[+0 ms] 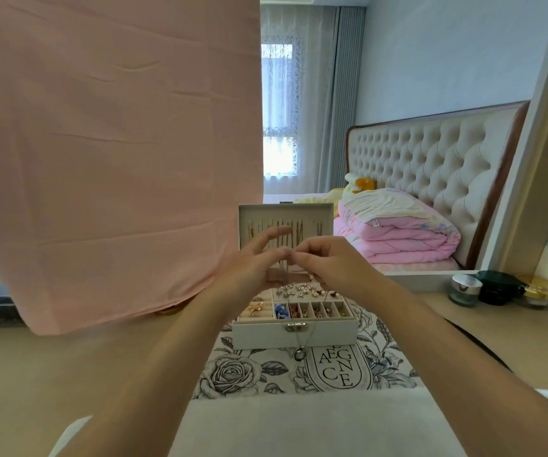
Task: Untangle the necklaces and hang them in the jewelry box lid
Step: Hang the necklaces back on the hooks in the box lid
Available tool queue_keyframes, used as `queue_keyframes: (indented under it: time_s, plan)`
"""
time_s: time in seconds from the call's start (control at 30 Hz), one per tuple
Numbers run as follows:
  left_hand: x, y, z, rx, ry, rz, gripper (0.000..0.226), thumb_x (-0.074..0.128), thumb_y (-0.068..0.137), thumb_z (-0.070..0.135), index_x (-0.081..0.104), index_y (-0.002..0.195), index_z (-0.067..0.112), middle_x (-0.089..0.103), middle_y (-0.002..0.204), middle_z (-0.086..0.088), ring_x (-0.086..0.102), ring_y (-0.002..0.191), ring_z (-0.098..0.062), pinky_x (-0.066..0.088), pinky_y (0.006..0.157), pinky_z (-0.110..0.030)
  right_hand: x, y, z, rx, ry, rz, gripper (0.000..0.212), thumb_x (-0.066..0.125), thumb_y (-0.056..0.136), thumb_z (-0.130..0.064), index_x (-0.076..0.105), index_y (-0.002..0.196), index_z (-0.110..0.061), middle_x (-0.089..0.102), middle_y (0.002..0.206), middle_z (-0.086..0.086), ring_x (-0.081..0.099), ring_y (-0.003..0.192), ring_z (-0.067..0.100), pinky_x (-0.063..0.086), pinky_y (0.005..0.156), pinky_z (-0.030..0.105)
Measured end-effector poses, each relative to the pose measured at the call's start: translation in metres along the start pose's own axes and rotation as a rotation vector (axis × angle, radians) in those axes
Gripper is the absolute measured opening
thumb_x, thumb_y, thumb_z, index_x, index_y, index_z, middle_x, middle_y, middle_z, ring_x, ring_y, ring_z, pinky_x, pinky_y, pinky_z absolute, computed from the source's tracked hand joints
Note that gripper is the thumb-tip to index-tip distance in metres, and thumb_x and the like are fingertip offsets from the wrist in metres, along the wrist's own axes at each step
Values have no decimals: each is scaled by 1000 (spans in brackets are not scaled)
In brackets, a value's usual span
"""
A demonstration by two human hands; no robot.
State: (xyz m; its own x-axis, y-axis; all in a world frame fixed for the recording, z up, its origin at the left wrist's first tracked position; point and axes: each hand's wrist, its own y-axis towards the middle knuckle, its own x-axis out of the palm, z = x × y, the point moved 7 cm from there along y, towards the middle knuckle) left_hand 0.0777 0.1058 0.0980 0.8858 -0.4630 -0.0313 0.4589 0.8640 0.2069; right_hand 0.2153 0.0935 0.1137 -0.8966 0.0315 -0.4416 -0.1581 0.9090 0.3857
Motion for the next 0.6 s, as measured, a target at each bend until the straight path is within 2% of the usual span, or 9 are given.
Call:
queue_keyframes:
  time_s: [0.07, 0.13, 0.23, 0.3, 0.4, 0.47, 0.53, 0.6]
  plan:
    - [3, 17, 9, 6, 209, 6, 35, 55, 102, 24, 51, 136, 32, 74, 106, -5, 74, 81, -23, 57, 85, -34, -13, 12, -7, -47, -107, 68, 16, 68, 92, -19, 74, 77, -14, 56, 60, -4, 45, 51, 5, 39, 52, 20]
    - [5, 34, 18, 8, 317, -2, 27, 57, 101, 25, 55, 128, 26, 69, 85, -2, 63, 65, -17, 57, 77, -35, -27, 21, -10, -83, -201, 130, 17, 67, 86, -12, 70, 74, -23, 59, 66, -2, 48, 57, 7, 42, 59, 24]
    - [11, 56, 29, -13, 336, -99, 13, 59, 100, 25, 62, 103, 13, 48, 66, 4, 45, 55, -12, 52, 71, -35, -50, 38, -7, -87, -276, 232, 26, 65, 81, 0, 62, 87, -25, 63, 83, 1, 52, 65, 7, 44, 63, 19]
    - [16, 70, 36, -19, 301, -176, 12, 59, 100, 26, 60, 97, 14, 38, 62, 4, 36, 51, -12, 48, 69, -35, -61, 49, -5, -41, -141, 264, 29, 66, 86, 1, 61, 105, -21, 65, 91, 2, 52, 59, 0, 42, 56, 14]
    - [19, 91, 47, -21, 201, -255, 11, 57, 101, 24, 61, 97, 16, 32, 64, 3, 29, 51, -13, 41, 63, -32, -59, 66, 9, 144, 390, 100, 33, 56, 98, -2, 59, 129, -12, 68, 82, 1, 42, 45, 9, 37, 43, 23]
    - [17, 103, 52, -37, 181, -259, 15, 54, 102, 22, 66, 93, 17, 29, 63, 2, 27, 52, -14, 41, 60, -29, -60, 76, 13, 190, 495, 1, 33, 54, 98, -1, 65, 128, -10, 67, 86, 9, 36, 46, 11, 35, 43, 25]
    - [15, 114, 55, -43, 190, -254, 16, 54, 103, 20, 68, 95, 15, 27, 62, 2, 27, 51, -13, 45, 59, -26, -66, 84, 17, 193, 466, -17, 31, 58, 95, 0, 69, 122, -10, 62, 92, 15, 36, 48, 11, 36, 44, 25]
    - [12, 126, 55, -40, 191, -245, 18, 55, 102, 18, 69, 93, 12, 28, 59, 3, 29, 51, -12, 49, 64, -27, -71, 92, 21, 198, 444, -27, 28, 59, 93, 1, 72, 115, -9, 64, 86, 10, 35, 50, 12, 36, 45, 23]
